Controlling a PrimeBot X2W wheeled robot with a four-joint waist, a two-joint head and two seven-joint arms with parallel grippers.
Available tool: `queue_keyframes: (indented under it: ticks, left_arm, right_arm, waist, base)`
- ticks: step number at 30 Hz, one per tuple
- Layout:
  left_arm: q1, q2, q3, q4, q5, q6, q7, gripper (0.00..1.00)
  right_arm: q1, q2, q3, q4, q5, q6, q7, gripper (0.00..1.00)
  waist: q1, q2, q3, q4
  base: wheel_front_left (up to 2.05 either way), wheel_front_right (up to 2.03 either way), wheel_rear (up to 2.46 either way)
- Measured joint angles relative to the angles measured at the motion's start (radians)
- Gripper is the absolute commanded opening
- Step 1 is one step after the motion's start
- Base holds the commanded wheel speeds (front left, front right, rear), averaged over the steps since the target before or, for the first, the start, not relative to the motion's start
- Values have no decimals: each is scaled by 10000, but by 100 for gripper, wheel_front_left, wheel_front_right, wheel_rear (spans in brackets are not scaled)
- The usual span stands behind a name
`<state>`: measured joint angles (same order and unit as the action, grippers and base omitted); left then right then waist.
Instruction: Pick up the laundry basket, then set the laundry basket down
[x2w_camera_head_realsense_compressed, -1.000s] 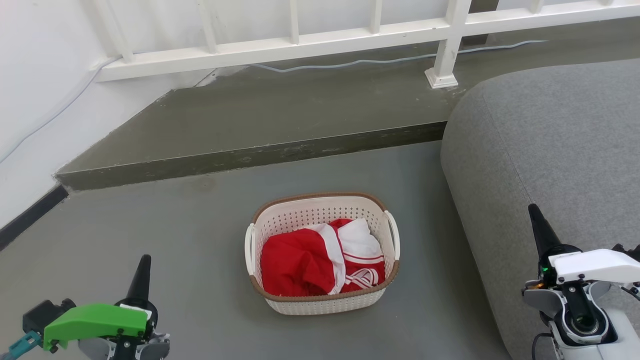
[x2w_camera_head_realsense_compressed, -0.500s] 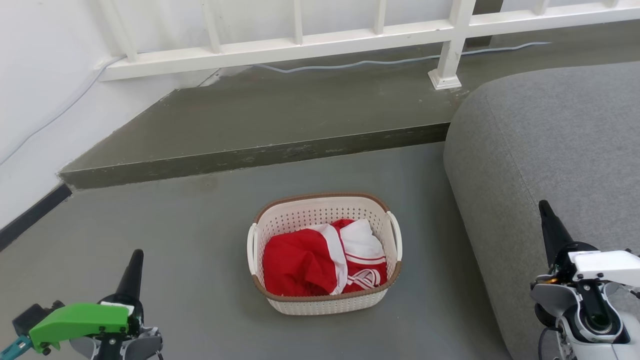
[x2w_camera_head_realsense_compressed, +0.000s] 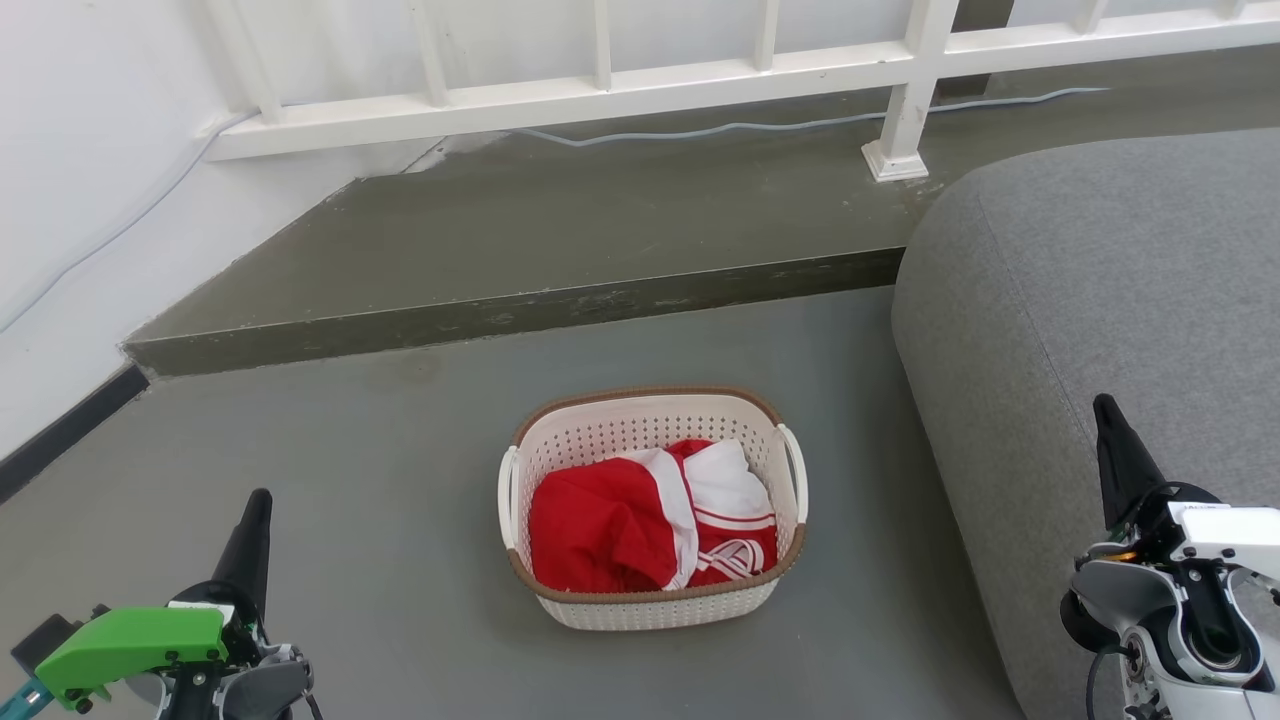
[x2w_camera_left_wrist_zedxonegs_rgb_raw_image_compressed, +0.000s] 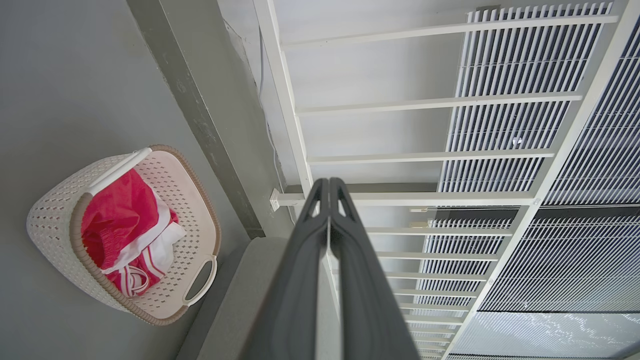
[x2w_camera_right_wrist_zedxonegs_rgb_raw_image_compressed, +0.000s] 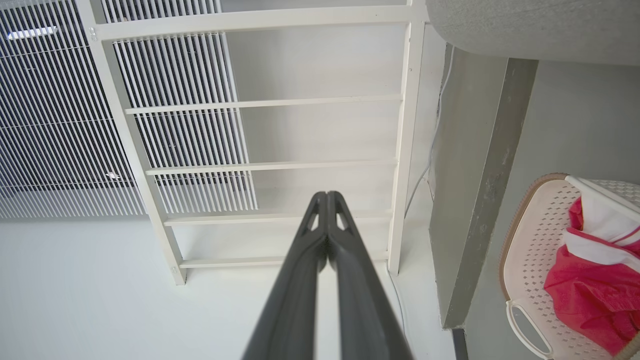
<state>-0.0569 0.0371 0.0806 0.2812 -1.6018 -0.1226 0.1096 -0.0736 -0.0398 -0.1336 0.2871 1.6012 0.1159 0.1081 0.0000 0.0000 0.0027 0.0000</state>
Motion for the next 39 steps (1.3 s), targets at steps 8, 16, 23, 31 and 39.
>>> queue_keyframes:
  ticks: [8,16,23,31,39]
  left_arm:
    - [0,0,6,-2,0,0,0,0]
    - [-1,0,10,-8,0,0,0,0]
    - [-1,0,10,-10,0,0,0,0]
    - [-1,0,10,-13,0,-2,0,0]
    - [-1,0,12,-21,-2,-2,0,0]
  right_arm:
    - [0,0,-10,-4,0,13,0,0]
    - [0,2,-12,-6,0,13,0,0]
    - [0,2,-12,-8,0,13,0,0]
    - [0,2,-12,-10,2,13,0,0]
    - [0,2,-12,-13,2,13,0,0]
  waist:
    - [0,0,0,0]
    - [0,0,0,0]
    - [0,0,1,0]
    - [0,0,1,-1]
    - [0,0,1,-1]
  base:
    - [0,0,0]
    - [0,0,0]
    - [0,0,0]
    - [0,0,0]
    - [0,0,0]
